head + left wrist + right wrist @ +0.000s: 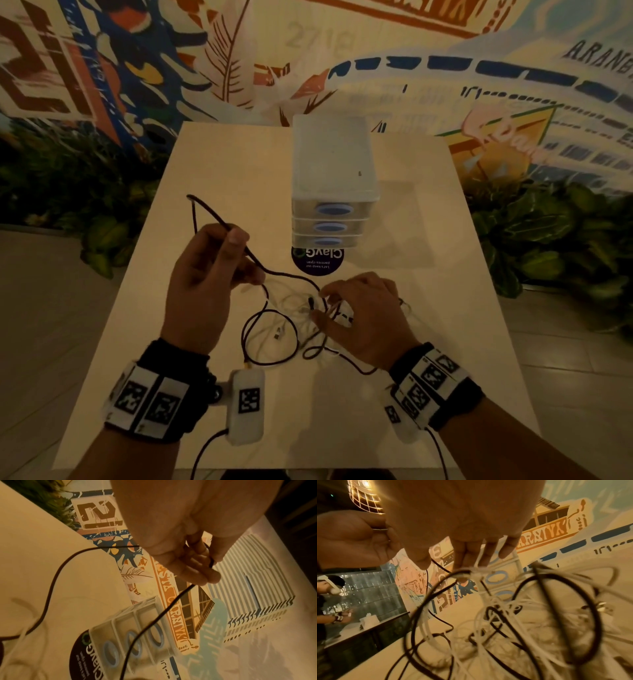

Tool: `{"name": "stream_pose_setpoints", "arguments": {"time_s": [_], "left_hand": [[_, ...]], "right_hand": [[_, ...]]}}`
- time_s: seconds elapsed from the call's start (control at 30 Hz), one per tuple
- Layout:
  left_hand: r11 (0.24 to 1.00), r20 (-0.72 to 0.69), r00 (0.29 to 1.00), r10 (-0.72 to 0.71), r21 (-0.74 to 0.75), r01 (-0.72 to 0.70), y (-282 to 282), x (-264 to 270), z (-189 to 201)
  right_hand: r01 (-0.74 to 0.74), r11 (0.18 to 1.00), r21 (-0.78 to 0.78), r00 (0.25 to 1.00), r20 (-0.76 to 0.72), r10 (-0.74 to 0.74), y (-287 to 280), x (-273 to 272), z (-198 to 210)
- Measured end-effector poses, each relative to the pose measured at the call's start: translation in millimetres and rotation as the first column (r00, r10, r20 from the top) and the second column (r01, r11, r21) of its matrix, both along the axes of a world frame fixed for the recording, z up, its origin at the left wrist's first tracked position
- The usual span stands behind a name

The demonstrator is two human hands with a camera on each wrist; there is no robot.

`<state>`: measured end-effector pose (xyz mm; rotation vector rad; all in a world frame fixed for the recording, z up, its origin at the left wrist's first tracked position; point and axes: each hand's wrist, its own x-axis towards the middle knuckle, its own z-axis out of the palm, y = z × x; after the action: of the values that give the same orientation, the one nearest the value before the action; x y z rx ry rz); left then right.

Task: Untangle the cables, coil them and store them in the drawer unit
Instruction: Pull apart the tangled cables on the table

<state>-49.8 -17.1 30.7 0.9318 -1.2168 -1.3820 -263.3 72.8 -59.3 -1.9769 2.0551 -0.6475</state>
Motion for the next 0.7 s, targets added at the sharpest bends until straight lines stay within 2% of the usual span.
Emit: {"name": "stream_pose_setpoints", "arguments": {"time_s": [0.17,0.27,0.43,0.57,0.63,0.7], "left_hand": [[0.999,-0.08,0.996,-0.037,-0.024,0.035,2,-1,7],[0.998,-0.125,0.99,-0.065,-0.028,0.062,0,7,5],[0.985,-0.116,0.979,-0.17,-0.023,0.168,-3,15,-12],[0.991,0.148,0.981,-0.128,-0.014,0.131,5,12,-26],[0.995,0.136,0.986,-0.094,0.054,0.087,8,9,-33],[0.981,0.076,0.994,-0.074,0.182,0.059,11,3,-39]], "right_hand": [[0.051,0.972,0.228,0.995,0.077,-0.07,-11,11,-3],[0.028,0.961,0.274,0.999,-0.031,-0.02,-10,11,-6],[0.016,1.0,0.011,0.998,-0.057,-0.015,-7,10,-1],[-0.04,0.99,-0.133,0.999,-0.019,0.037,-8,10,8],[-0.059,0.978,-0.201,0.998,0.006,0.061,-8,10,11],[-0.077,0.958,-0.277,0.995,0.033,0.089,-8,9,13]]}}
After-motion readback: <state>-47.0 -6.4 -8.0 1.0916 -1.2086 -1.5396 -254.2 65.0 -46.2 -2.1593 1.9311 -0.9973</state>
